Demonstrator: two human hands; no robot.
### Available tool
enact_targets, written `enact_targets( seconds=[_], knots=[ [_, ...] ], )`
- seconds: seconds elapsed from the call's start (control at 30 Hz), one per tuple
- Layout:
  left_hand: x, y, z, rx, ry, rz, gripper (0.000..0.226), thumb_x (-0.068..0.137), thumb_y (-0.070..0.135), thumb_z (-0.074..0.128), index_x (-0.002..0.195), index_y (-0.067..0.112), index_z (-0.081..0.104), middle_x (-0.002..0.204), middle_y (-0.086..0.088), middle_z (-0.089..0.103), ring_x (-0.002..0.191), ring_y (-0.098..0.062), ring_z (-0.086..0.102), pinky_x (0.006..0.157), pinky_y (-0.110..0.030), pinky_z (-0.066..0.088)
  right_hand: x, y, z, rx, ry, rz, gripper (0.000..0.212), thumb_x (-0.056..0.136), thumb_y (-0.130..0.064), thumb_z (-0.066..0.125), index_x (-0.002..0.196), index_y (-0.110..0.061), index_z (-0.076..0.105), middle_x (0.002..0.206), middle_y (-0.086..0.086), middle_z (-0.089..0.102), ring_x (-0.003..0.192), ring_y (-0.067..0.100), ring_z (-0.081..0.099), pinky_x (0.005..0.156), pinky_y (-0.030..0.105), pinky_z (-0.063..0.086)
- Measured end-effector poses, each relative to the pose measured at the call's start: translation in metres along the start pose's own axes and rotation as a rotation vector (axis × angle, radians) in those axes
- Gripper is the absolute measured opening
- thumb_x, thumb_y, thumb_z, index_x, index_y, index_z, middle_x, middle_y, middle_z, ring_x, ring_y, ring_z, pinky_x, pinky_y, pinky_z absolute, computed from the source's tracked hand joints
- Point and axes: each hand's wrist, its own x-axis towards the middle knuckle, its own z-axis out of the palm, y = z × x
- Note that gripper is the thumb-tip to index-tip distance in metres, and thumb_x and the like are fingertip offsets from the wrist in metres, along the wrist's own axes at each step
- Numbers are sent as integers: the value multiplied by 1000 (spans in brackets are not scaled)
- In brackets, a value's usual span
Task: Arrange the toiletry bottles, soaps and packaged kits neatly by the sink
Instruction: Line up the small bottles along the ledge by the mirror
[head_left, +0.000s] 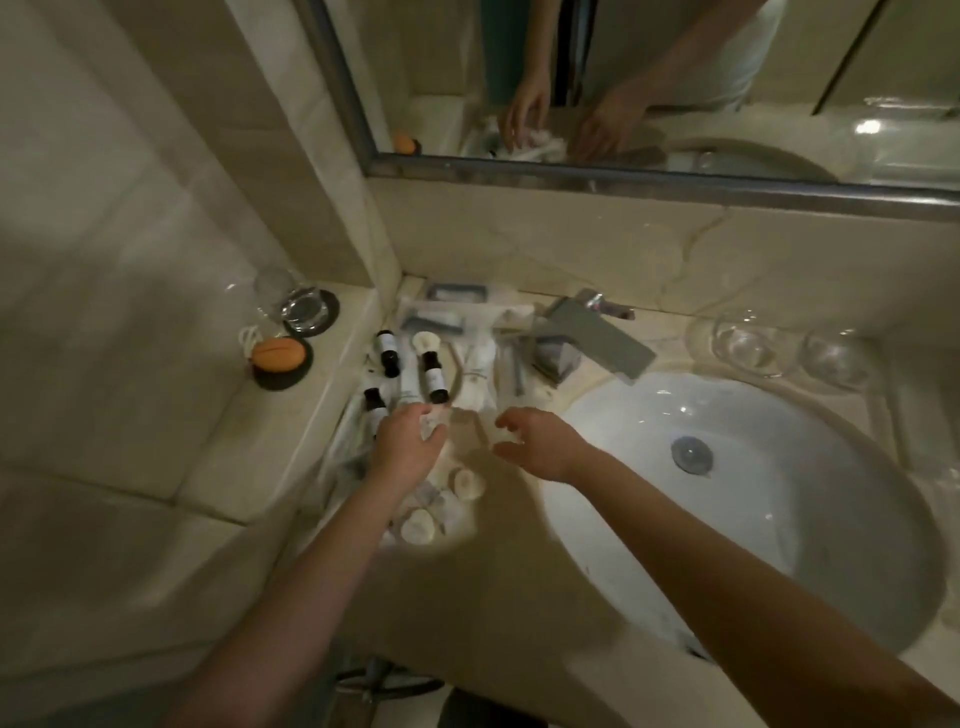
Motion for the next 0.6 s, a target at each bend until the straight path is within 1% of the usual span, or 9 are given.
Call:
enact_targets(
  seconds=[0.07, 0.13, 0.2, 0.3, 0.4, 0.47, 0.53, 0.6],
  knots=[
    [14, -20, -15, 42, 22, -63, 42, 86, 28, 60, 122, 8, 55, 129, -16, 53, 116, -31, 51, 100, -37, 42, 28, -20, 3, -71, -45, -12, 45, 91, -33, 54, 131, -13, 47, 130, 13, 55, 114, 30, 54, 93, 36, 44],
    [26, -35, -29, 71, 45, -125, 45, 86, 29, 59, 125, 9, 53, 133, -15, 48, 121, -31, 47, 101, -36, 38, 54, -40, 4, -104, -37, -8, 42, 93, -31, 51, 130, -11, 47, 127, 13, 56, 112, 31, 55, 88, 35, 44],
    [38, -45, -41, 129, 42, -176, 46, 88, 31, 56, 128, 9, 50, 134, -14, 46, 122, -30, 46, 101, -36, 37, 79, -54, 7, -124, 8, 15, 38, 94, -31, 48, 126, -10, 50, 123, 14, 58, 108, 31, 56, 86, 36, 46],
    [54, -58, -51, 190, 16, -190, 48, 87, 36, 54, 126, 8, 50, 132, -15, 49, 120, -31, 48, 97, -37, 39, 110, -69, 15, -109, 105, 107, 38, 92, -36, 40, 120, -12, 50, 116, 13, 59, 104, 31, 55, 84, 40, 49],
    [65, -65, -49, 138, -40, -219, 52, 85, 38, 57, 125, 7, 50, 131, -15, 51, 120, -32, 49, 97, -39, 41, 131, -78, 27, -139, 151, 198, 39, 90, -33, 40, 121, -10, 46, 118, 12, 57, 109, 31, 52, 85, 41, 46],
    [70, -67, -46, 104, -68, -230, 49, 83, 38, 59, 120, 7, 53, 126, -15, 54, 115, -32, 53, 94, -40, 43, 141, -80, 36, -212, 173, 227, 38, 91, -30, 40, 122, -9, 46, 121, 12, 57, 113, 31, 51, 86, 41, 44],
    [74, -68, -44, 96, -88, -252, 44, 82, 38, 59, 112, 7, 56, 116, -15, 58, 107, -31, 57, 88, -40, 46, 150, -80, 43, -282, 184, 239, 34, 92, -26, 39, 120, -9, 48, 121, 12, 58, 114, 30, 51, 89, 41, 42],
    [77, -69, -41, 75, -97, -278, 45, 79, 39, 61, 109, 6, 58, 111, -16, 61, 101, -31, 59, 82, -39, 48, 157, -79, 45, -287, 169, 260, 31, 92, -24, 40, 118, -10, 48, 117, 11, 60, 112, 29, 53, 89, 40, 41]
  ],
)
